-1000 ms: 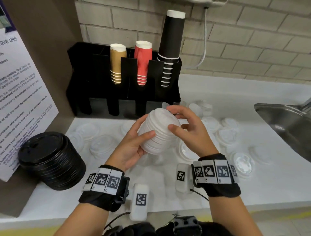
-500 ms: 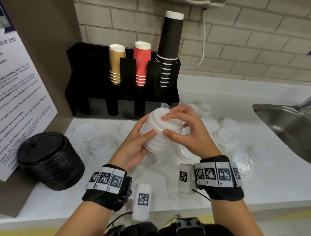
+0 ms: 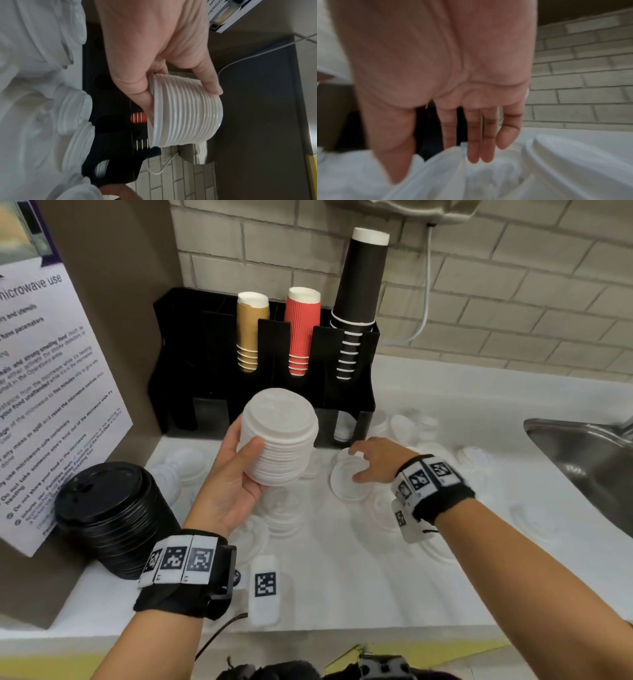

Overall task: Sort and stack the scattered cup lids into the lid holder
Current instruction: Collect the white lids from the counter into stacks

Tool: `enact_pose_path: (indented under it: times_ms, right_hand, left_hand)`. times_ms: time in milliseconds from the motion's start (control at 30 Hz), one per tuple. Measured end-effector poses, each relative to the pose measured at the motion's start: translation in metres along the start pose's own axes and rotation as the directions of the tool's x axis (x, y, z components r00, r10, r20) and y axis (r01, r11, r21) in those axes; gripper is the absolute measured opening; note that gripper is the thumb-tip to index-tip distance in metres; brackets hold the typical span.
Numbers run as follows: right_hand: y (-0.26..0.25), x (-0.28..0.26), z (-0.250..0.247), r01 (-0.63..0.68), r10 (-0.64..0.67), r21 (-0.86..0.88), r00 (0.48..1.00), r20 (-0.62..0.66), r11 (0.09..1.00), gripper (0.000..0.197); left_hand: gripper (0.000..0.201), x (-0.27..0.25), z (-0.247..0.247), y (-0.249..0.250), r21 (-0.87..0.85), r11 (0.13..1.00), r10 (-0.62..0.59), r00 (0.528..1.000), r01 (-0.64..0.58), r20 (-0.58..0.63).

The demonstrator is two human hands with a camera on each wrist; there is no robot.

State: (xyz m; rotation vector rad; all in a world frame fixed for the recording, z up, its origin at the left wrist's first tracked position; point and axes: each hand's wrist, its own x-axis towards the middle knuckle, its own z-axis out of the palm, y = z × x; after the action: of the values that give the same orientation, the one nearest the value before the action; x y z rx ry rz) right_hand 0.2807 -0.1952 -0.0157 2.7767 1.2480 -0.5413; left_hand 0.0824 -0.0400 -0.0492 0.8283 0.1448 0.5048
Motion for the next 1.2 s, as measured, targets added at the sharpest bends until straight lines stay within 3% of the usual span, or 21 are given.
enact_pose_path:
  times_ms: [67, 133, 300, 400, 467, 600, 867, 1100, 1200]
  right_hand:
    - [-0.009, 0.009, 0.005, 0.005, -0.002, -0.162, 1.0, 0.02, 0.987, 0.057]
    - [-0.014, 0.015, 0.004, 0.014, -0.004, -0.215, 0.999, 0.044, 0.977, 0.053]
    - [-0.022, 0.029, -0.012, 0.095, -0.087, 0.106, 0.994, -0.073, 0.99, 0.04]
    - [-0.025, 0.045, -0.016, 0.063, -0.055, 0.079, 0.994, -0.094, 0.995, 0.04]
    - [-0.02, 0.057, -0.013, 0.013, -0.018, -0.084, 0.999, -0.05, 0.996, 0.045]
    - [-0.004, 0.075, 0.003, -0.078, 0.107, -0.314, 0.991, 0.076, 0.946, 0.076]
    - [0.004, 0.088, 0.016, -0.086, 0.119, -0.378, 0.991, 0.064, 0.922, 0.091]
    - [-0.001, 0.075, -0.007, 0.086, -0.095, -0.117, 0.993, -0.076, 0.989, 0.064]
    - [-0.005, 0.06, -0.02, 0.179, -0.147, 0.265, 0.98, -0.134, 0.948, 0.06]
  left_hand:
    - [0.099, -0.001, -0.001, 0.002, 0.01, 1.0, 0.005, 1.0, -0.005, -0.003]
    - [0.101, -0.002, -0.003, 0.004, 0.015, 1.0, 0.007, 1.0, -0.006, -0.01]
    - [0.102, -0.004, -0.008, 0.007, 0.041, 0.999, 0.006, 1.0, -0.005, -0.025]
    - [0.095, -0.004, -0.008, 0.008, 0.043, 0.999, 0.014, 1.0, -0.014, -0.018]
    - [0.093, -0.004, -0.007, 0.008, 0.04, 0.999, 0.018, 1.0, -0.018, -0.013]
    - [0.103, -0.005, -0.006, 0.008, 0.041, 0.999, 0.019, 1.0, -0.018, -0.016]
    - [0.102, -0.008, -0.005, 0.012, 0.018, 0.999, 0.044, 0.998, -0.044, -0.044]
    - [0.108, -0.006, -0.001, 0.007, 0.003, 1.0, 0.022, 0.998, -0.022, -0.067]
    - [0.108, -0.006, 0.002, 0.003, -0.015, 1.0, 0.006, 0.998, -0.007, -0.056]
